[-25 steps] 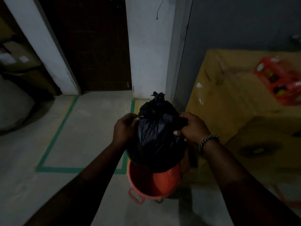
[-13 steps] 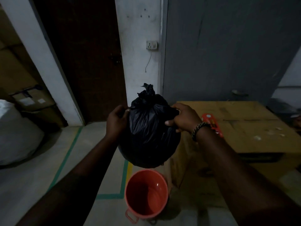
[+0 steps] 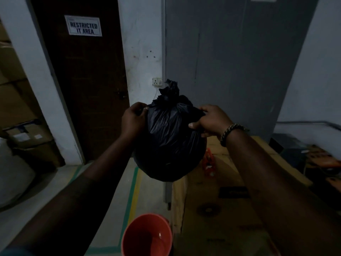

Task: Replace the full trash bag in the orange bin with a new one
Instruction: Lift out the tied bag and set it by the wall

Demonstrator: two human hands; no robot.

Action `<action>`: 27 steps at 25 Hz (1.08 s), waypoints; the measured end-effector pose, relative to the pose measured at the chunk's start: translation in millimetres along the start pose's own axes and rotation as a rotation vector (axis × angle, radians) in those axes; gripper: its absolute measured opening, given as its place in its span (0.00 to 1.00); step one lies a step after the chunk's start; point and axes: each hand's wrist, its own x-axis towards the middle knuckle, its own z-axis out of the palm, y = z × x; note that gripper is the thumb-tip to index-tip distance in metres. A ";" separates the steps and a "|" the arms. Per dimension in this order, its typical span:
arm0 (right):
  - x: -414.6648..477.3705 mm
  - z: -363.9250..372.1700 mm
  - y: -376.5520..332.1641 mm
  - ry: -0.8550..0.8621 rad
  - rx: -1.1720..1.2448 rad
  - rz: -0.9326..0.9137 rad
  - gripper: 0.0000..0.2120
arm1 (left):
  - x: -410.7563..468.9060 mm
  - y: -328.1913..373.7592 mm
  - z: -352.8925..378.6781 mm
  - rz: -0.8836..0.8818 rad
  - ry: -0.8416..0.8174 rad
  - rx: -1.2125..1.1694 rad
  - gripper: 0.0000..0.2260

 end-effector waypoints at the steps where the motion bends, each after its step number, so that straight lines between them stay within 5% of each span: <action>1: -3.5 -12.4 1.2 0.018 0.003 -0.001 0.23 | 1.4 8.7 8.8 0.011 -0.003 -0.006 0.05; 10: -24.7 -132.3 44.5 0.232 -0.026 0.075 0.26 | 18.3 71.3 142.7 0.098 -0.135 -0.084 0.06; 27: -36.2 -310.0 192.3 0.835 -0.128 0.432 0.21 | 18.3 146.5 506.2 0.272 -0.735 -0.500 0.07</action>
